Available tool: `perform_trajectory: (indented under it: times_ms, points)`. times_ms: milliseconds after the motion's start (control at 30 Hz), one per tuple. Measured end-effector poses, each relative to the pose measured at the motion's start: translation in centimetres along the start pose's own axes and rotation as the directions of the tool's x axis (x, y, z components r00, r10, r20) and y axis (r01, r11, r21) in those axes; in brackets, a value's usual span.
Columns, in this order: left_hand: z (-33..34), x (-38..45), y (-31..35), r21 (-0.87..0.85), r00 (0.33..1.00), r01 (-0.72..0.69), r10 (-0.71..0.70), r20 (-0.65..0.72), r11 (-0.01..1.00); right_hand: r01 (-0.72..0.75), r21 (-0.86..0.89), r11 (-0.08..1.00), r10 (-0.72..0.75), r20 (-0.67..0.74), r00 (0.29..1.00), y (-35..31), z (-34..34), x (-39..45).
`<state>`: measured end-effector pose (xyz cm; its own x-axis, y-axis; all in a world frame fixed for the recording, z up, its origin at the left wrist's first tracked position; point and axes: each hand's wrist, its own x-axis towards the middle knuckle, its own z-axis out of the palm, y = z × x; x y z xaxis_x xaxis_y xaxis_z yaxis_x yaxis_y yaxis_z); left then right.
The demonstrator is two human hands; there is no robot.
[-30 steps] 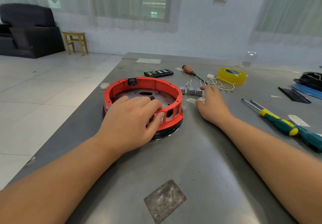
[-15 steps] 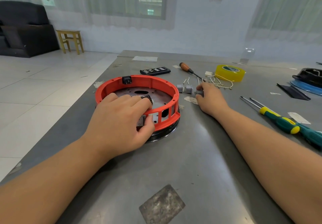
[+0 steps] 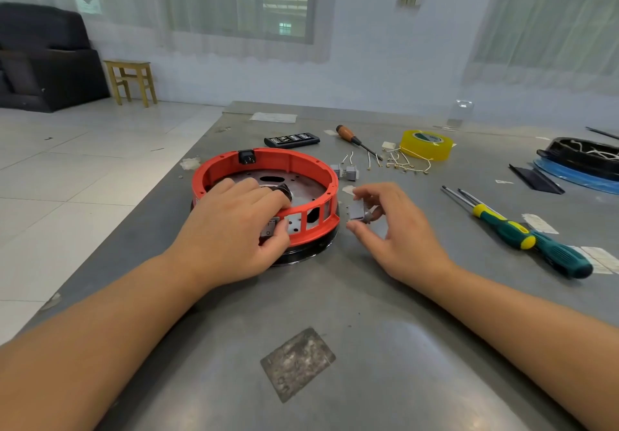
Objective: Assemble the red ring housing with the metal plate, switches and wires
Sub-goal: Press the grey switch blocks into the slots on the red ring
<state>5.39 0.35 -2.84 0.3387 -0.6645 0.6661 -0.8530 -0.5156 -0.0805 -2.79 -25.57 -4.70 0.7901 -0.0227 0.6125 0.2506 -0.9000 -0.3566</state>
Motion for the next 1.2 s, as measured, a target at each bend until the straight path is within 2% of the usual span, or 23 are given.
perform_trajectory:
  times_ms: [167,367,633,900,1100,1200]
  points:
    - [0.3,-0.1,0.3,0.029,0.999,0.026,-0.025,-0.036,0.999,0.112,0.102,0.988,-0.106,-0.060,0.993,-2.8,-0.3,-1.4]
    - [0.9,0.1,2.0,0.014,0.989,-0.032,0.034,-0.145,0.999,0.219,0.064,0.974,-0.218,-0.022,0.976,-2.9,-0.1,-1.2]
    - [1.3,0.0,3.1,-0.011,0.988,-0.015,0.014,-0.153,1.000,0.333,0.120,0.935,-0.324,-0.091,0.942,-4.0,0.3,-1.4]
    - [1.3,0.0,3.2,-0.010,0.984,-0.043,0.041,-0.176,0.999,0.337,0.145,0.930,-0.331,-0.067,0.941,-4.2,0.3,-1.4]
    - [1.3,-0.1,2.4,-0.007,0.971,-0.050,0.047,-0.234,0.999,0.251,0.320,0.914,-0.249,-0.049,0.967,-4.0,-0.1,-1.4]
    - [1.5,-0.1,2.0,0.007,0.968,-0.067,0.067,-0.244,0.998,0.147,0.414,0.898,-0.155,-0.013,0.988,-4.0,-0.2,-1.5]
